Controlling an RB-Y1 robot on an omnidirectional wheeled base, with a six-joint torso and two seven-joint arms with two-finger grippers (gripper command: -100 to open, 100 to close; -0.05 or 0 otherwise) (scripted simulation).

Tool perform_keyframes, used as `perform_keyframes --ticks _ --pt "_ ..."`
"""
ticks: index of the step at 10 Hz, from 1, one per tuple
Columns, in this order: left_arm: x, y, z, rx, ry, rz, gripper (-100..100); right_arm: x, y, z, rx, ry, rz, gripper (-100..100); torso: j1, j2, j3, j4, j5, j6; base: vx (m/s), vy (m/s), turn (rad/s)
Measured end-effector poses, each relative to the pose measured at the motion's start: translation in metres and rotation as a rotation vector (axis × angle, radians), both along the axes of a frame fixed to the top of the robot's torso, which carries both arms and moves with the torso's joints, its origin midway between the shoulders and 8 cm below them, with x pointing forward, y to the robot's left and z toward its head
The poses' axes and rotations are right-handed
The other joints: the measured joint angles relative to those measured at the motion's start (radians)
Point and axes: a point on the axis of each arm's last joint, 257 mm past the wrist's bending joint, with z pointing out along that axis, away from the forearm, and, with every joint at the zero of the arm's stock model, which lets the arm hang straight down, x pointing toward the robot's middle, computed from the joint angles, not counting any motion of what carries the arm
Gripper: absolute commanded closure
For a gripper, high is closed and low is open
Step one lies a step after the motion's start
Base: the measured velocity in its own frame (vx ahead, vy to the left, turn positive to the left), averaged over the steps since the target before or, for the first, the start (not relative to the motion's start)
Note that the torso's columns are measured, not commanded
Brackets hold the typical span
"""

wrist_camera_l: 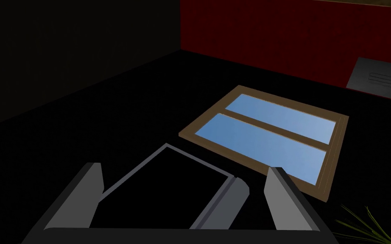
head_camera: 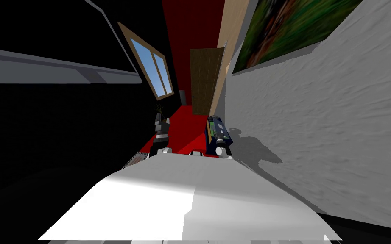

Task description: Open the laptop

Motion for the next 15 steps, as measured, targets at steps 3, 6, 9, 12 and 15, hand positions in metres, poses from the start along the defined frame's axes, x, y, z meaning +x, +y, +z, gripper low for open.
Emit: perform_keyframes --ticks 3,6,9,12,15 --pt "0.000 0.000 0.000 0.000 0.000 0.000 0 0.019 0.021 0.014 -0.002 -0.002 0.016 -100 0.004 0.002 0.001 0.001 0.002 -0.001 -0.041 -0.037 -0.066" --pt "0.000 0.000 0.000 0.000 0.000 0.000 0 0.038 0.044 0.025 -0.006 -0.001 0.037 -100 0.003 0.000 0.000 0.001 0.001 -0.001 -0.048 -0.040 -0.091" --pt "0.000 0.000 0.000 0.000 0.000 0.000 0 0.060 0.076 0.041 -0.010 -0.002 0.068 -100 0.003 0.000 0.000 0.001 0.001 -0.001 -0.045 -0.050 -0.072" --pt "0.000 0.000 0.000 0.000 0.000 0.000 0 0.065 0.088 0.049 -0.012 0.004 0.086 0 0.005 -0.001 0.000 0.000 0.002 -0.001 -0.015 -0.014 -0.023" --pt "0.000 0.000 0.000 0.000 0.000 0.000 0 0.065 0.088 0.049 -0.012 0.004 0.085 0 0.004 0.000 0.000 0.001 0.001 -0.001 0.000 0.000 0.000"
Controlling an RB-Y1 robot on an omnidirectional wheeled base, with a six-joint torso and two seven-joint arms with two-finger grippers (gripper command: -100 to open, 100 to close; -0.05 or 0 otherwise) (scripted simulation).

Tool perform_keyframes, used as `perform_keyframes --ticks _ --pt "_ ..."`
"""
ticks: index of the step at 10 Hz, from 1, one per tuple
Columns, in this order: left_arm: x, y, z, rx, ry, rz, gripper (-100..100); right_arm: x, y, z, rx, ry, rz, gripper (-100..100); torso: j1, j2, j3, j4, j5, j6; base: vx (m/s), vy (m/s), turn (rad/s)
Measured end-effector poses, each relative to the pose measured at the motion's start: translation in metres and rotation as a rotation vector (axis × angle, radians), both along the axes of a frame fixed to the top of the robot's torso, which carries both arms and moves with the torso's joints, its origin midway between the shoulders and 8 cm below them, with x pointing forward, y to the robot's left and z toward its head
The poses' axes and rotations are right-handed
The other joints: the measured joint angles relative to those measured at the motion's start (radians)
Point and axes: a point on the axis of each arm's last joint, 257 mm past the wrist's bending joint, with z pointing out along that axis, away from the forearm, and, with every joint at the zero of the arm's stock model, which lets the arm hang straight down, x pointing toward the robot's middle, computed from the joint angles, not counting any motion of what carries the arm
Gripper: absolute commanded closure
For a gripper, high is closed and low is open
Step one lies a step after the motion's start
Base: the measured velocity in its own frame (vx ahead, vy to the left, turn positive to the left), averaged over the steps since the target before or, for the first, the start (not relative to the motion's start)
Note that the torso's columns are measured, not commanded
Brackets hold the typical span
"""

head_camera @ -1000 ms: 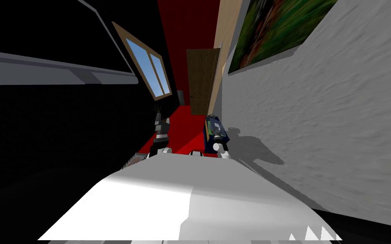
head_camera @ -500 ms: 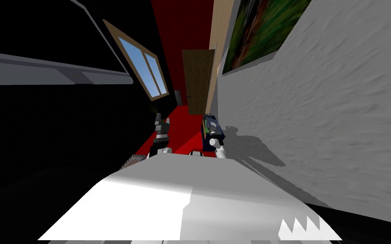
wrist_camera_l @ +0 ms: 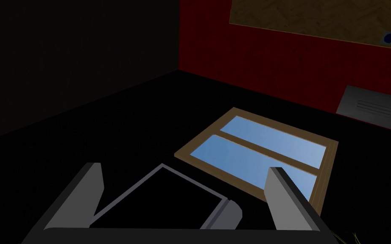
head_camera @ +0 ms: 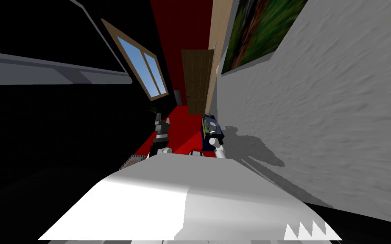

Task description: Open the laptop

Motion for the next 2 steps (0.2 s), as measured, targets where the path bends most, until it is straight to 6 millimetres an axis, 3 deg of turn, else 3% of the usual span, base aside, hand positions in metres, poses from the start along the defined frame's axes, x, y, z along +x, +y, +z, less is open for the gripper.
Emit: perform_keyframes --ticks 2 --pt "0.0000 0.0000 0.0000 0.000 0.000 0.000 0 0.0000 0.0000 0.0000 0.000 0.000 0.000 0 0.000 0.000 0.000 0.000 0.000 0.000 0.000 0.000 0.000"
